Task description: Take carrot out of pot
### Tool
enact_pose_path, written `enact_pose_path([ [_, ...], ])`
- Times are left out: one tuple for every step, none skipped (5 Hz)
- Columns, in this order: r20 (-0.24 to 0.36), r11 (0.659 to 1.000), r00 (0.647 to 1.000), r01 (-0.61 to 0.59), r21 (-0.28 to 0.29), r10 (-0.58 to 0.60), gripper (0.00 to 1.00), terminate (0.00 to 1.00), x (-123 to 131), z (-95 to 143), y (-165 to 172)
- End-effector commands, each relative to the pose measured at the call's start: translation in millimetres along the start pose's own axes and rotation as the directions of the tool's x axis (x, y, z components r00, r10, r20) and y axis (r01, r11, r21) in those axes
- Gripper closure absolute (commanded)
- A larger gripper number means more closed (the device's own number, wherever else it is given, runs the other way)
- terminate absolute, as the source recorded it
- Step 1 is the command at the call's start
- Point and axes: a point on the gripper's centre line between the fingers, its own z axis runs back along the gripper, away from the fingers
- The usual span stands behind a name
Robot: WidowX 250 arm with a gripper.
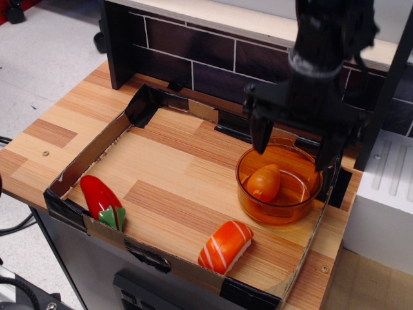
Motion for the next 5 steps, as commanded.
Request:
enact_pose_path([
  [0.015, 1.000, 1.000, 0.010, 0.011, -0.010, 0.00, 0.00, 1, -15, 3],
  [-0.001, 1.000, 1.000, 0.002, 0.006, -0.002, 0.00, 0.00, 2, -25, 1],
  [-0.009, 1.000, 1.000, -0.005, 0.000, 0.005, 0.00, 0.00, 2, -30, -2],
  [-0.009, 1.000, 1.000, -0.005, 0.006, 0.005, 0.00, 0.00, 1, -35, -3],
  [-0.014, 1.000, 1.000, -0.019, 0.014, 0.019, 0.00, 0.00, 2, -41, -1],
])
